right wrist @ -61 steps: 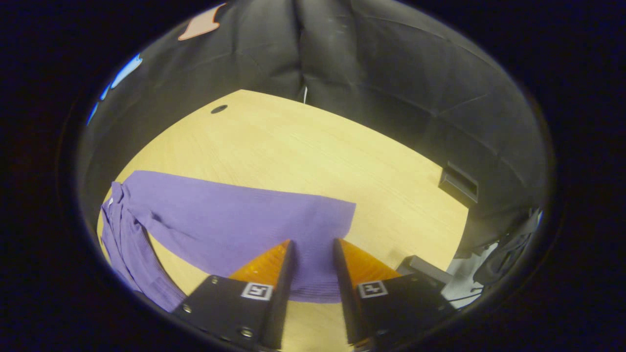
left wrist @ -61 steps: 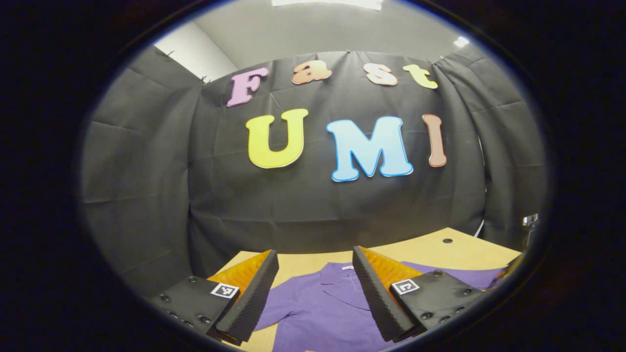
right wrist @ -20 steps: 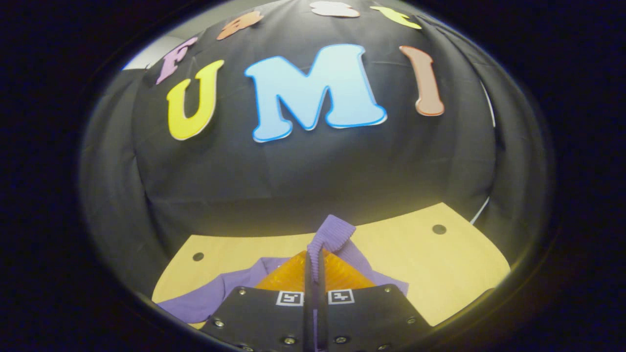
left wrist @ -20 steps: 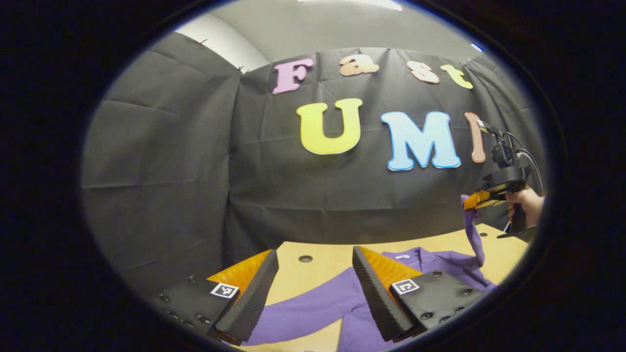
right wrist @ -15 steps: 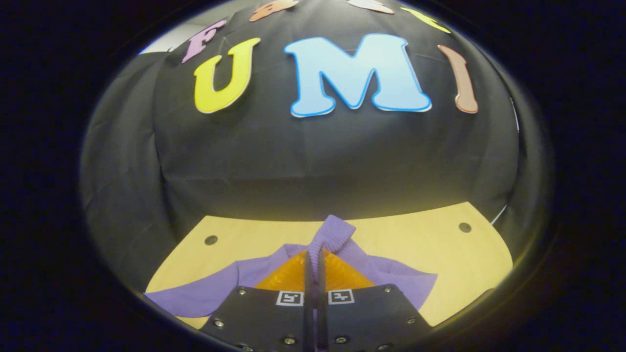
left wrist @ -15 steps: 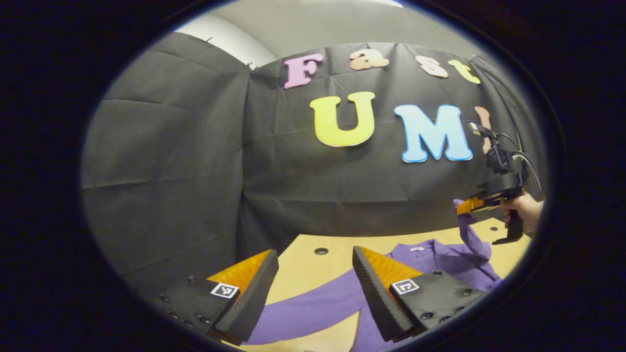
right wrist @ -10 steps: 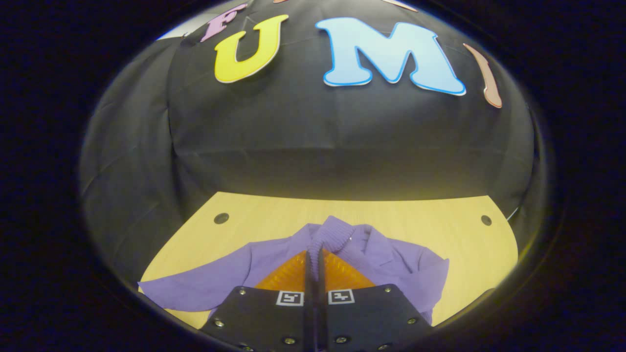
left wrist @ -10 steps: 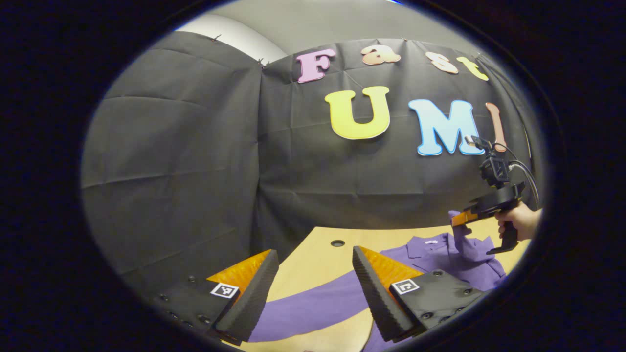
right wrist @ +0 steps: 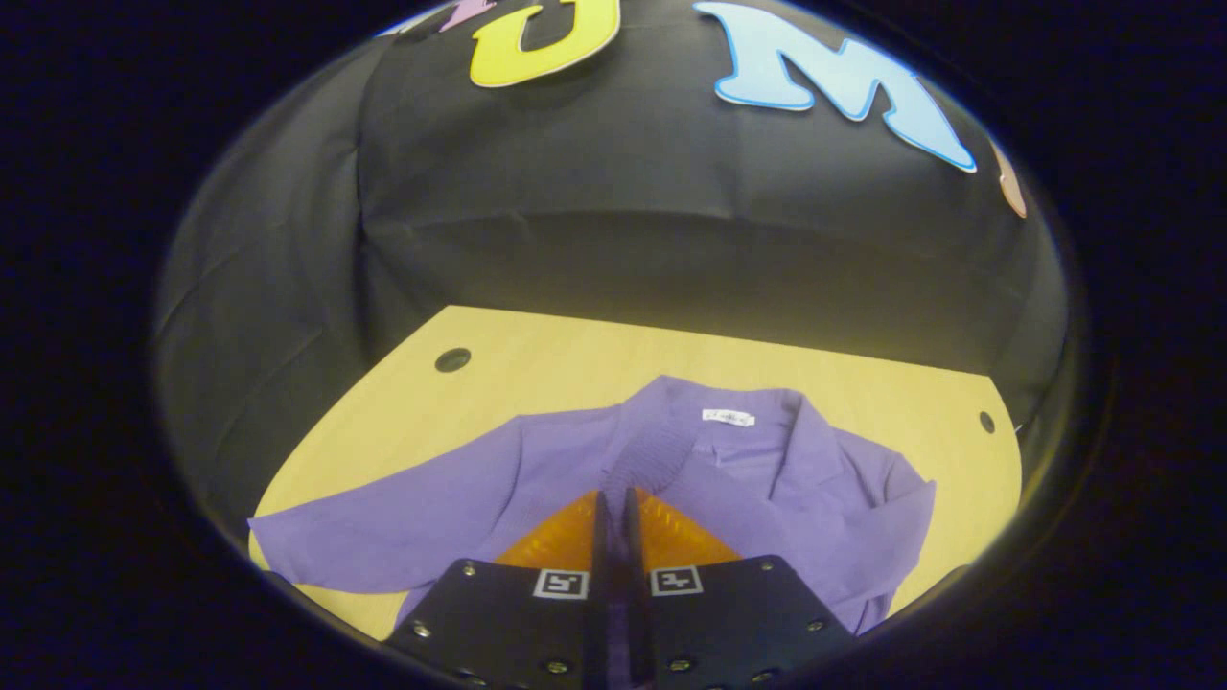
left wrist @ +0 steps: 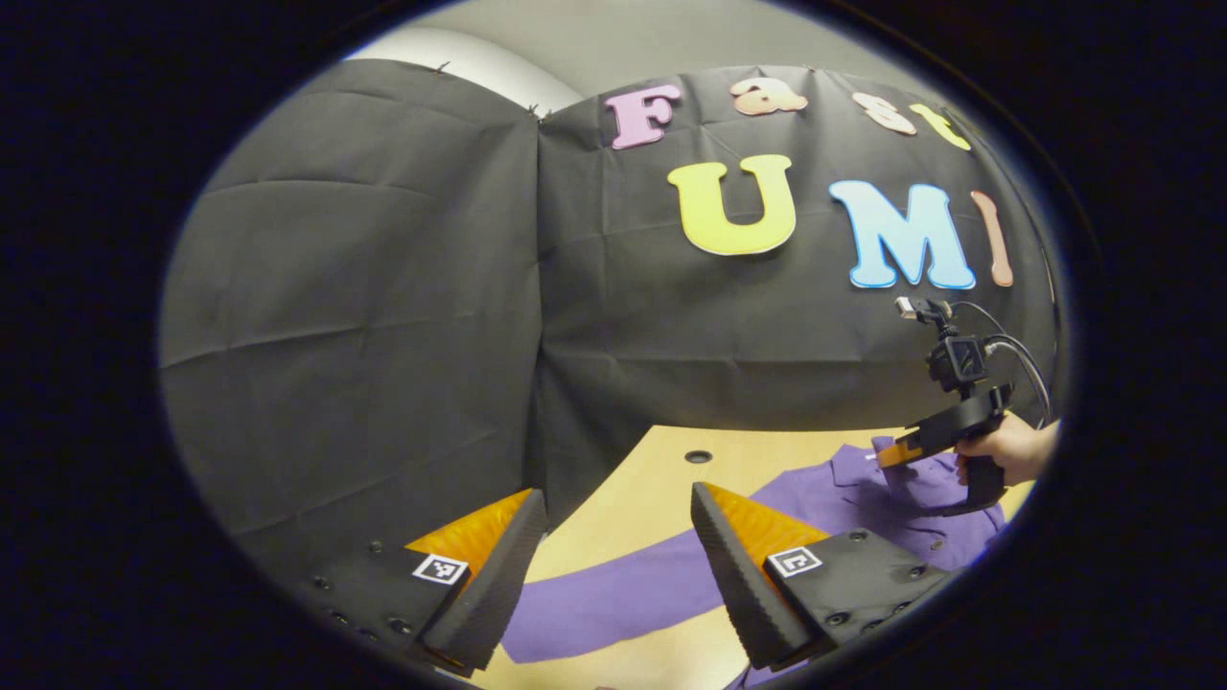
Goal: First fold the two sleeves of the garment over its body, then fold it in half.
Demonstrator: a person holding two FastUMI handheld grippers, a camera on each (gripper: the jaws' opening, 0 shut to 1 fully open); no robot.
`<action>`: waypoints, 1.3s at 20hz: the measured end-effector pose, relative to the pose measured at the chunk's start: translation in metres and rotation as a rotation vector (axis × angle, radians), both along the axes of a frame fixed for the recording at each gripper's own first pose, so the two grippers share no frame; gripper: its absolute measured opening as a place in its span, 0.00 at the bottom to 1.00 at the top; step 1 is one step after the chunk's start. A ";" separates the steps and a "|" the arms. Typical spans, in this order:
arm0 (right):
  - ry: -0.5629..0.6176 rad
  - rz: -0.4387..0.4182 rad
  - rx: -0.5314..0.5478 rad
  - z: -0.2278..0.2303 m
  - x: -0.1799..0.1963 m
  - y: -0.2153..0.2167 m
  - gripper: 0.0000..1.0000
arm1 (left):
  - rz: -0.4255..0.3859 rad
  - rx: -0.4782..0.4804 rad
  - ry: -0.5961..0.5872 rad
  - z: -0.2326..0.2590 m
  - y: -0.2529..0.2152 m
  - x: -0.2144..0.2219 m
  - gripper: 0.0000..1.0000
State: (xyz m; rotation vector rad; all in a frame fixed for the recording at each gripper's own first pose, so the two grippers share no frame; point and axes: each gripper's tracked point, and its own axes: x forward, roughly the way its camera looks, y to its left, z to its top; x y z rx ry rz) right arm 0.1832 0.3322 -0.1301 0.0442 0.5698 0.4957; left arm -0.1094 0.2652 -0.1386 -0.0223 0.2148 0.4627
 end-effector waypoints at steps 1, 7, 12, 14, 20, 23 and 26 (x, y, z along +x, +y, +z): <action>-0.012 0.016 -0.001 0.003 -0.004 0.003 0.13 | 0.003 -0.002 0.001 -0.002 0.002 -0.001 1.00; -0.100 0.021 -0.020 0.029 -0.018 -0.004 0.94 | 0.015 -0.006 0.008 -0.012 0.005 -0.003 1.00; -0.168 0.011 0.013 0.065 -0.036 -0.018 0.98 | 0.057 -0.045 0.029 -0.036 0.017 -0.005 1.00; -0.216 -0.004 0.023 0.084 -0.043 -0.027 0.98 | 0.099 -0.067 0.052 -0.056 0.027 -0.009 1.00; -0.280 -0.012 0.062 0.123 -0.074 -0.054 0.97 | 0.280 -0.169 0.218 -0.144 0.075 -0.035 0.98; -0.305 -0.017 0.050 0.131 -0.086 -0.072 0.98 | 0.355 -0.232 0.294 -0.180 0.092 -0.048 1.00; -0.340 -0.030 0.038 0.141 -0.096 -0.090 0.98 | 0.394 -0.282 0.350 -0.206 0.098 -0.053 0.96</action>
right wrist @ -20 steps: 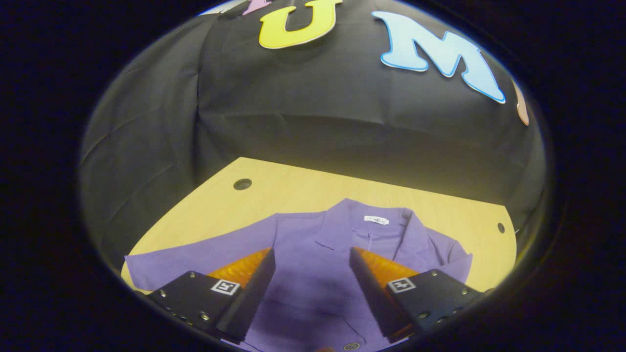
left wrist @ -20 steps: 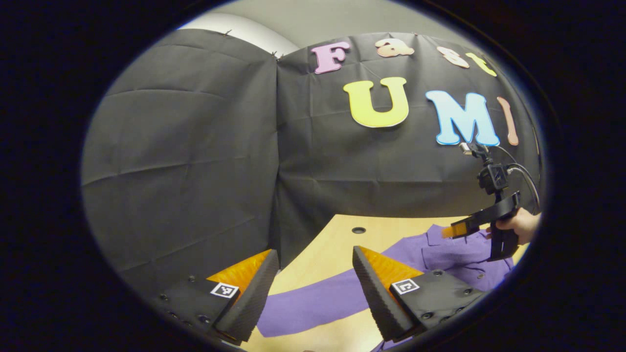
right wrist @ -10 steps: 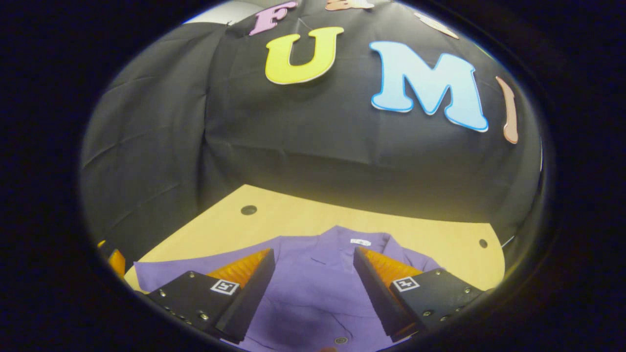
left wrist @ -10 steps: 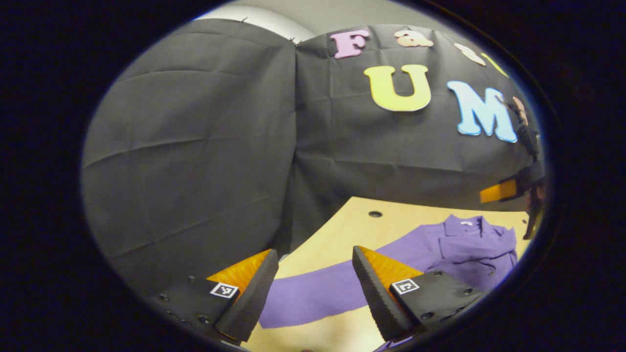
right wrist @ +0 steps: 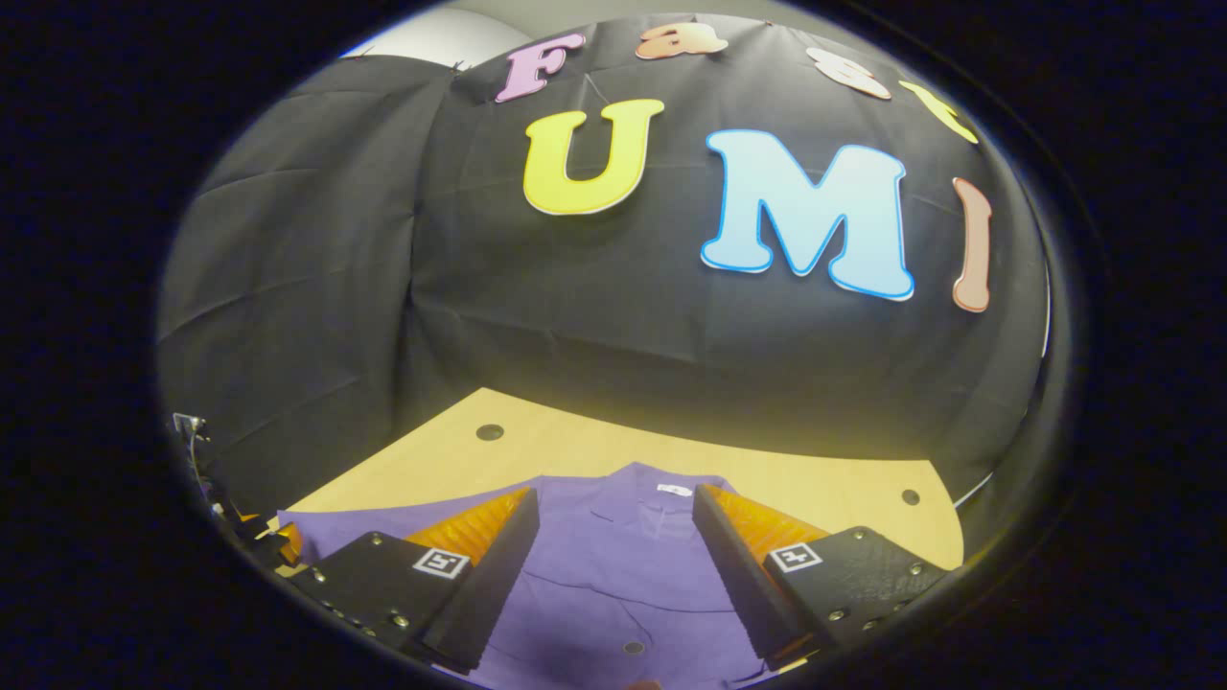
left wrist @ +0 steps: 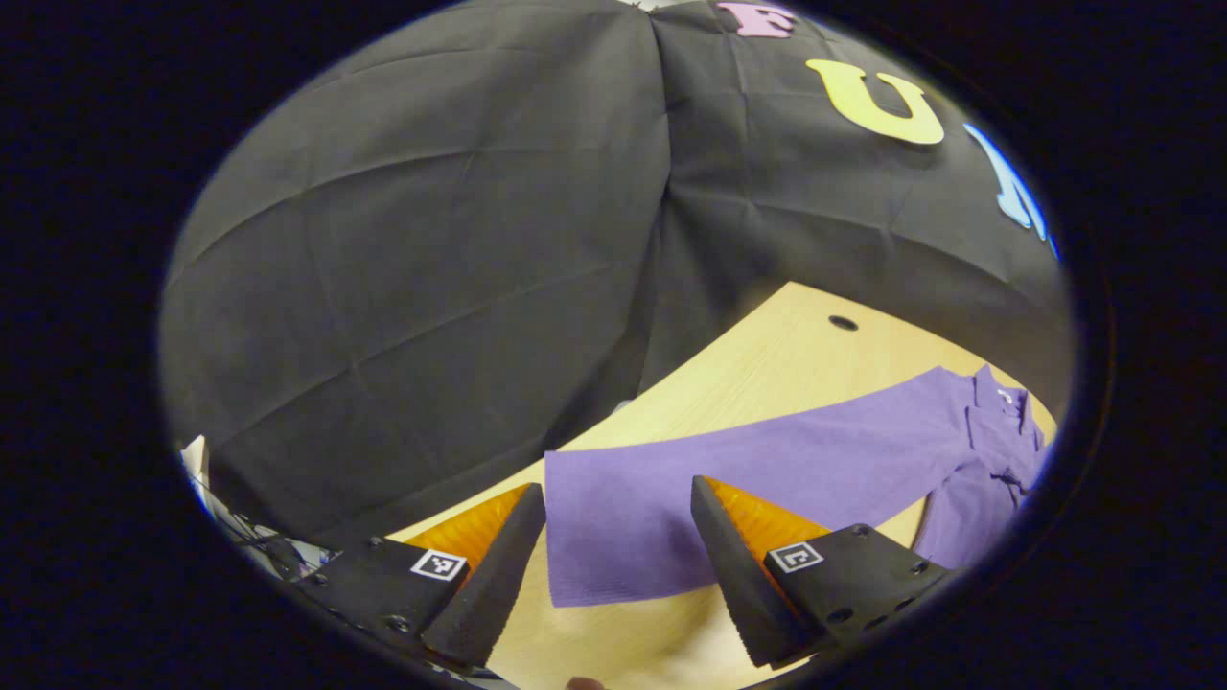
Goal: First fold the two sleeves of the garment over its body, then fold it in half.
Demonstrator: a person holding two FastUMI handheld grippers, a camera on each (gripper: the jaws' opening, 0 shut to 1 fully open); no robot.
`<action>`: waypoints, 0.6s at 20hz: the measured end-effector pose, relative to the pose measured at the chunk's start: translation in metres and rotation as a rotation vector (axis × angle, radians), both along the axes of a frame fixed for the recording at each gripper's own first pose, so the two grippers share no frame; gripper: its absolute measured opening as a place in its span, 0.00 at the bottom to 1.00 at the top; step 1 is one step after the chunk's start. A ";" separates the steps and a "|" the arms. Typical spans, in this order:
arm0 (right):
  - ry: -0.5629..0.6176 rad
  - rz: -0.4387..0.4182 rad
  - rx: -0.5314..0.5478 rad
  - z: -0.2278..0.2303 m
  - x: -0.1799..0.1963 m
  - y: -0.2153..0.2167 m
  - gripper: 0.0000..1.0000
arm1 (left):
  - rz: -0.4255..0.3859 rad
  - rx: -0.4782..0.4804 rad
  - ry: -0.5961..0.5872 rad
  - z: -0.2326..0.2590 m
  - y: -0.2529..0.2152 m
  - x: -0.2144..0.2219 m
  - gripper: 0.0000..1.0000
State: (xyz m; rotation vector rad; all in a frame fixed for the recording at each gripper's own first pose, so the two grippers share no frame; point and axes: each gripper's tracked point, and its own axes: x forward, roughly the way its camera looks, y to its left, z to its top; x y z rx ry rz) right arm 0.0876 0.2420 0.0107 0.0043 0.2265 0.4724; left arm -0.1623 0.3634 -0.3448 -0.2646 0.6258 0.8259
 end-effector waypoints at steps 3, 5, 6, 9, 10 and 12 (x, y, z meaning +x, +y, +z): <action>-0.033 -0.013 -0.024 0.005 -0.005 -0.017 0.98 | 0.037 -0.042 0.032 -0.014 -0.002 -0.008 1.00; -0.059 -0.019 -0.041 0.009 -0.009 -0.027 0.97 | 0.064 -0.054 0.048 -0.021 0.000 -0.012 0.98; -0.064 -0.016 -0.046 0.010 -0.012 -0.029 0.97 | 0.074 -0.061 0.057 -0.025 0.000 -0.014 0.99; -0.063 -0.005 -0.038 0.009 -0.018 -0.036 0.96 | 0.092 -0.077 0.055 -0.035 -0.004 -0.014 1.00; -0.057 -0.002 -0.027 0.008 -0.019 -0.037 0.94 | 0.089 -0.077 0.056 -0.036 -0.006 -0.014 1.00; -0.044 0.005 -0.007 0.006 -0.020 -0.039 0.94 | 0.089 -0.073 0.049 -0.036 -0.008 -0.010 0.94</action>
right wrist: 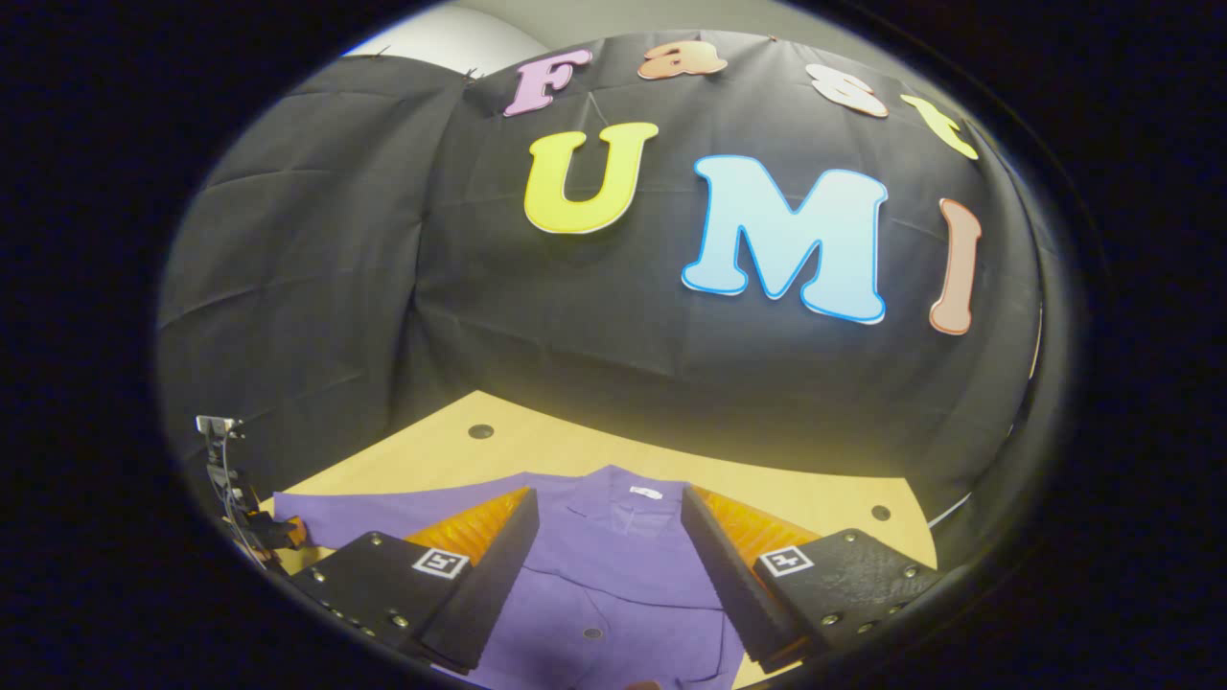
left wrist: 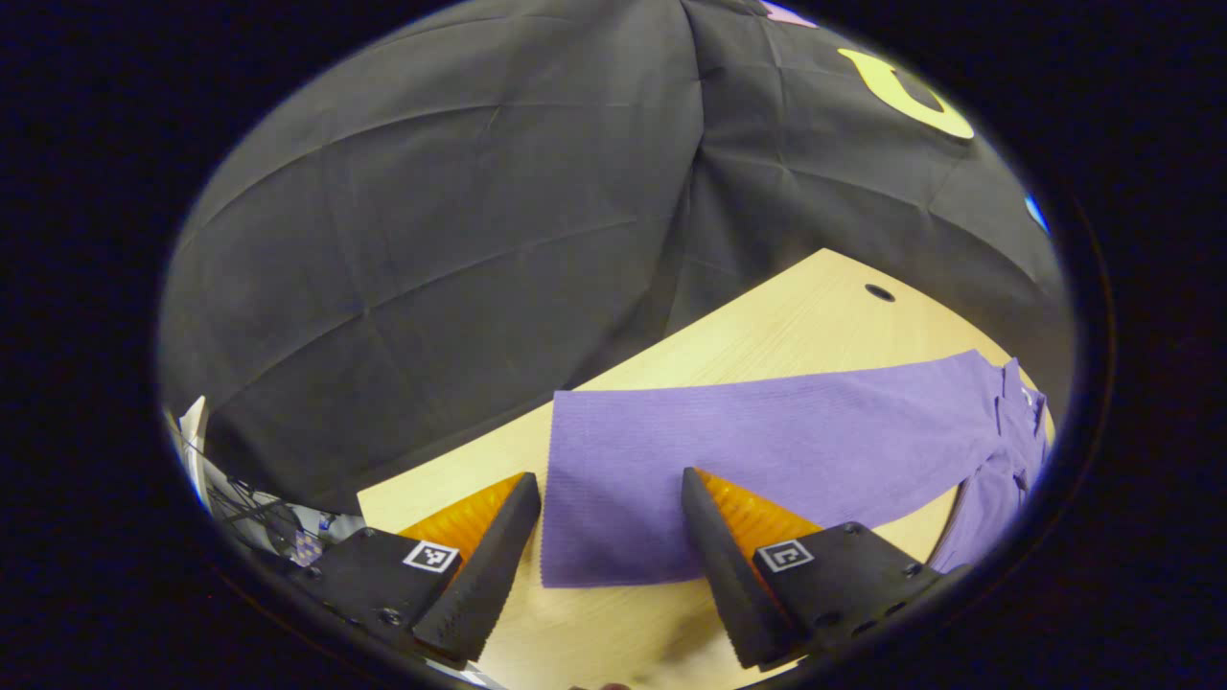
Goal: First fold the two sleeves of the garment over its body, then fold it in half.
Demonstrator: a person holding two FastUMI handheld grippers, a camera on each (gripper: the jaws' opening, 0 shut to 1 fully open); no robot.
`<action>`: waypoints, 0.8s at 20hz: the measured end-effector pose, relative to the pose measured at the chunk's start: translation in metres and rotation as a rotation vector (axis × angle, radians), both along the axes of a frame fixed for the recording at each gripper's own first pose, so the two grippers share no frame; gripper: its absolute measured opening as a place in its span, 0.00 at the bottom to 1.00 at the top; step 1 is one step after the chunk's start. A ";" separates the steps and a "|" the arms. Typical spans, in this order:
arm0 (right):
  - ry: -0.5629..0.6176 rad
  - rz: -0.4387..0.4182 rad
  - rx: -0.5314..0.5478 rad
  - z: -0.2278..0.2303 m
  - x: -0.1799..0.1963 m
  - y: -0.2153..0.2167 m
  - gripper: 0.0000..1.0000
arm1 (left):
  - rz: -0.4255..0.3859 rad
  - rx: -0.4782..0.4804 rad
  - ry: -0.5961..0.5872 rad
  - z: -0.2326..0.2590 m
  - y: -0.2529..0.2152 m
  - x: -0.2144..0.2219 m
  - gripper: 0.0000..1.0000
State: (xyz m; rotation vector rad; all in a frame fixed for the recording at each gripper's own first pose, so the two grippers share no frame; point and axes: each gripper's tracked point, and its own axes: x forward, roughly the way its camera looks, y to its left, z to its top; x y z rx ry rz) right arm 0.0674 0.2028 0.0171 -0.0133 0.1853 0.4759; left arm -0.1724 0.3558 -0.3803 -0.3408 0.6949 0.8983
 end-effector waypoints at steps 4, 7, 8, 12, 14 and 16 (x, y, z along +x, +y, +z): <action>0.005 0.000 0.024 -0.003 -0.001 -0.011 0.94 | -0.007 0.000 -0.023 -0.002 -0.001 0.004 0.72; 0.023 -0.002 0.040 -0.011 -0.001 -0.021 0.94 | -0.015 0.001 -0.036 -0.003 -0.003 0.009 0.29; 0.033 -0.004 0.048 -0.015 -0.001 -0.025 0.94 | -0.019 0.009 -0.015 -0.004 -0.003 0.009 0.15; 0.059 -0.028 0.079 -0.024 0.001 -0.043 0.94 | -0.058 0.017 0.036 -0.001 -0.007 0.015 0.07; 0.061 -0.046 0.083 -0.026 0.003 -0.056 0.94 | -0.050 -0.026 0.027 0.001 -0.011 0.020 0.07; 0.058 -0.066 0.083 -0.029 0.005 -0.071 0.94 | -0.024 -0.046 -0.018 0.016 -0.012 0.026 0.07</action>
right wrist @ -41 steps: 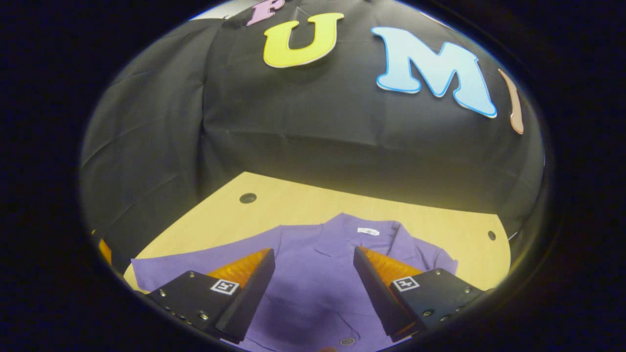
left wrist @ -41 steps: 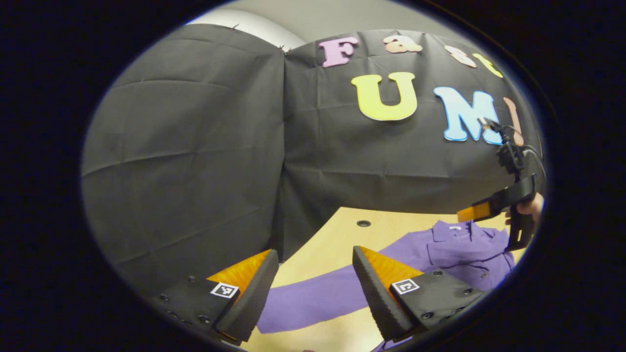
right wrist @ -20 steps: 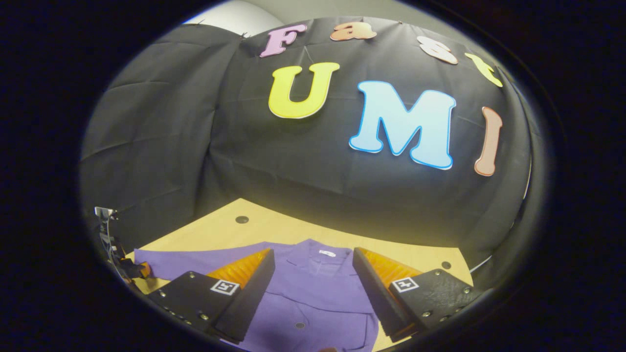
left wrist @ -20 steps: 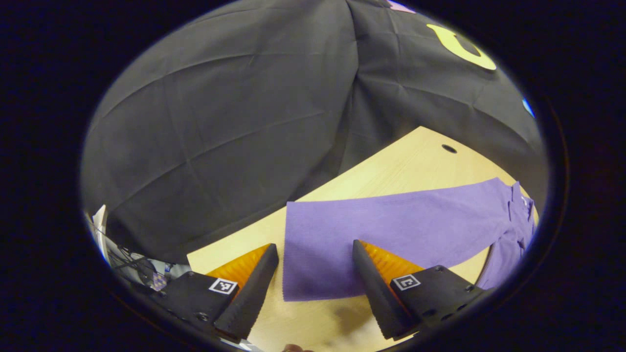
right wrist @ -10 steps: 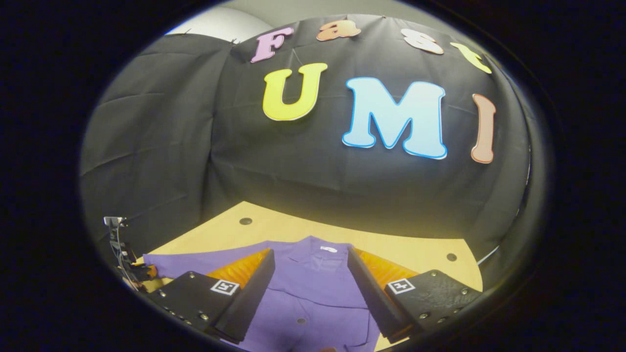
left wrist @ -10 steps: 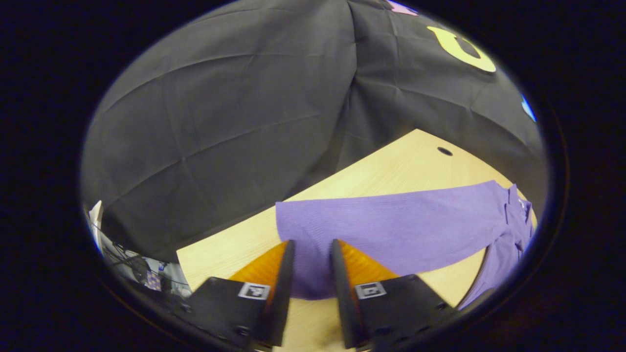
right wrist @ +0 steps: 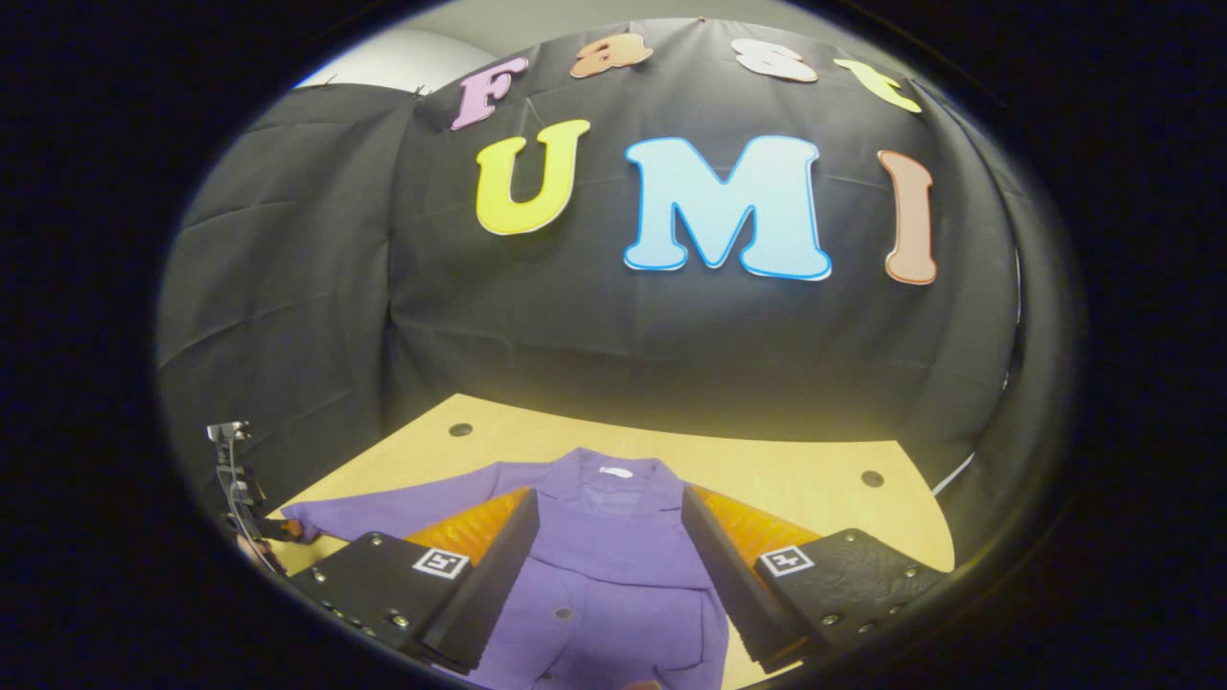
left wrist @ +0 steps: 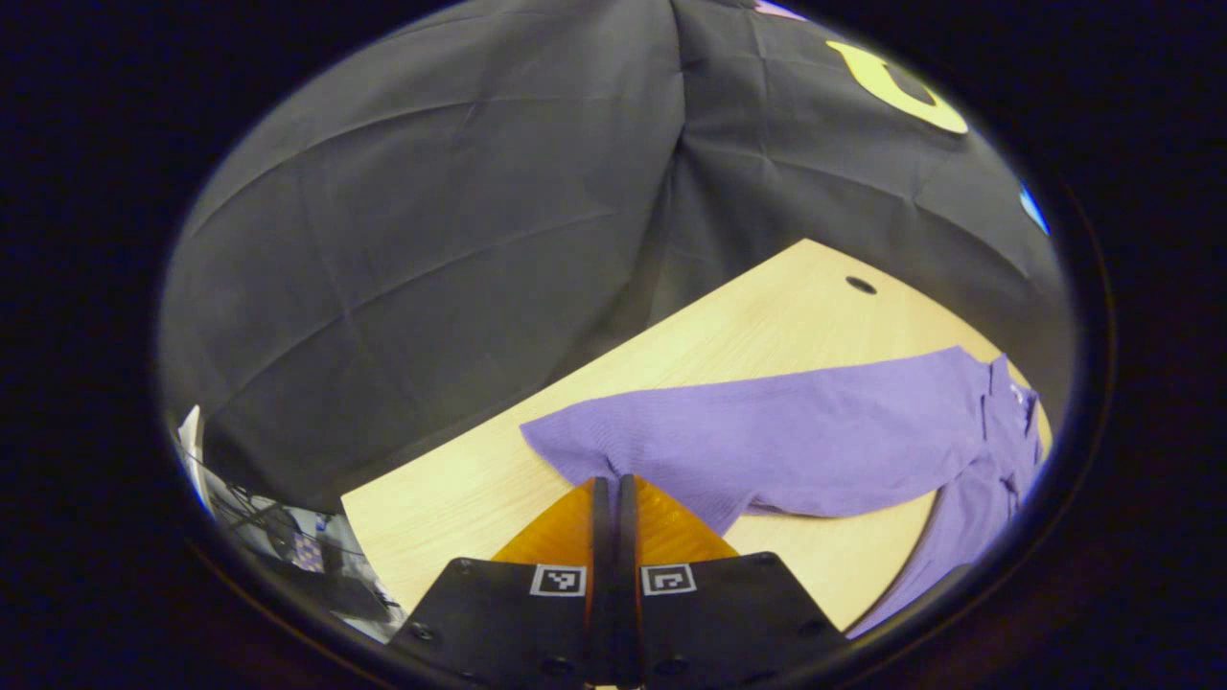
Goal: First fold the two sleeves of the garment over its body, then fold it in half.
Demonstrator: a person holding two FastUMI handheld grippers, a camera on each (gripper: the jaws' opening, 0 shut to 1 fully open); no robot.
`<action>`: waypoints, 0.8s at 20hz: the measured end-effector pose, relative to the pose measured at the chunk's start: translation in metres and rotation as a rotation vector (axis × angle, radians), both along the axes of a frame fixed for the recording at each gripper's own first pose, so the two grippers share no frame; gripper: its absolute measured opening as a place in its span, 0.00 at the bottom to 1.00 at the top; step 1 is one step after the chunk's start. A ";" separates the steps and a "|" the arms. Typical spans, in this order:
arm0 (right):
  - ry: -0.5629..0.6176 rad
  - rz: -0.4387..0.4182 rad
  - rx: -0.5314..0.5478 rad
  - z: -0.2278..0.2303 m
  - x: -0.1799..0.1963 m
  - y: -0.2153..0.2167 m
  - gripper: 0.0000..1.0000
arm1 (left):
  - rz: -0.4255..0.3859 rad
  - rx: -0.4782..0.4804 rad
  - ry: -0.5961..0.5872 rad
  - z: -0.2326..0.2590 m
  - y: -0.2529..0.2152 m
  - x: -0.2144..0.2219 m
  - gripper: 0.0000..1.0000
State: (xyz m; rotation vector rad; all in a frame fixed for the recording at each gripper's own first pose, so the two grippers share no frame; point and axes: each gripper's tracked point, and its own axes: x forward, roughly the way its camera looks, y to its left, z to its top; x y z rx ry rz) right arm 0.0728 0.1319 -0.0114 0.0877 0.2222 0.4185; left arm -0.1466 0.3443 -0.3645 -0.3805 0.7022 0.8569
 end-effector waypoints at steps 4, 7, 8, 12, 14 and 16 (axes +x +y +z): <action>0.011 -0.025 0.020 -0.008 0.004 -0.021 0.94 | 0.040 -0.008 -0.107 0.042 -0.007 0.016 0.07; 0.017 -0.037 0.031 -0.014 0.007 -0.034 0.94 | 0.028 -0.024 -0.172 0.069 -0.017 0.039 0.07; 0.017 -0.040 0.033 -0.015 0.007 -0.038 0.94 | 0.007 -0.026 -0.195 0.081 -0.025 0.051 0.07; 0.008 -0.054 0.036 -0.020 0.010 -0.054 0.94 | -0.150 -0.024 -0.277 0.130 -0.077 0.103 0.07; 0.004 -0.064 0.044 -0.021 0.010 -0.063 0.94 | -0.227 -0.033 -0.309 0.151 -0.115 0.130 0.06; 0.003 -0.078 0.049 -0.023 0.010 -0.075 0.94 | -0.296 -0.041 -0.334 0.169 -0.150 0.155 0.06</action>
